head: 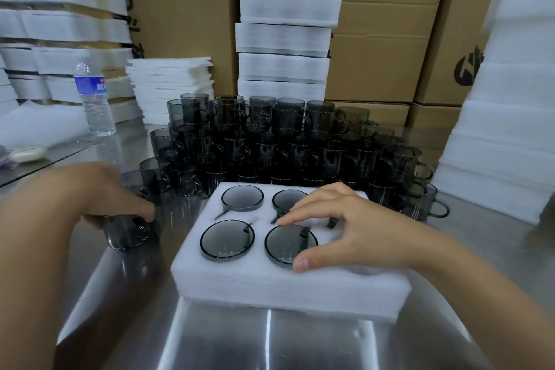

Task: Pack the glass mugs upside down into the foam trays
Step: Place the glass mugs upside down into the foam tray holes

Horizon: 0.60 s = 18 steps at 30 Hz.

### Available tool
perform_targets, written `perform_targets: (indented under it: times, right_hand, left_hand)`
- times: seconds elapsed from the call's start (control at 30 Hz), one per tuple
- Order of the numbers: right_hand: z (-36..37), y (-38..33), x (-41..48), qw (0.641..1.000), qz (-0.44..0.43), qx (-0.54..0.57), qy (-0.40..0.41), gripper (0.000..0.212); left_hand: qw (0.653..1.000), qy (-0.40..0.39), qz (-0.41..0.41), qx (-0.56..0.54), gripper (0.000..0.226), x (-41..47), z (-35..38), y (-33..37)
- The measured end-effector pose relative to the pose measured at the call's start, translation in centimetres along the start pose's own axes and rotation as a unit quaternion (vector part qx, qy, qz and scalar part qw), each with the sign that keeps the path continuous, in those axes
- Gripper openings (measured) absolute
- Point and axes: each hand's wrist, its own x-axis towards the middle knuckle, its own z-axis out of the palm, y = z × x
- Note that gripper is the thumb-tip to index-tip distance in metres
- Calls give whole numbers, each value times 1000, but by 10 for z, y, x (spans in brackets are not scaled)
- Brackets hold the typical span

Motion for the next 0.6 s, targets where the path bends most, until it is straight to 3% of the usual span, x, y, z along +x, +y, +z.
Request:
perform_targets:
  times: [0.2, 0.3, 0.4, 0.5, 0.6]
  right_hand:
    - [0, 1, 1, 1000, 3, 3, -2, 61]
    - [0, 2, 1, 1000, 0, 5, -2, 61]
    - [1, 4, 2, 1000, -3, 4, 0, 62]
    - [0, 5, 1, 1000, -2, 15, -3, 60]
    - [-3, 4, 1, 999, 2, 44, 24, 50]
  left_hand:
    - [998, 42, 32, -39, 61, 9, -1, -7]
    - [984, 136, 94, -70, 67, 6, -3, -3]
    - [932, 239, 207, -175, 50, -14, 0, 17]
    - [867, 254, 307, -299, 38, -37, 8, 42]
    - [813, 251, 391, -351, 43, -49, 23, 61]
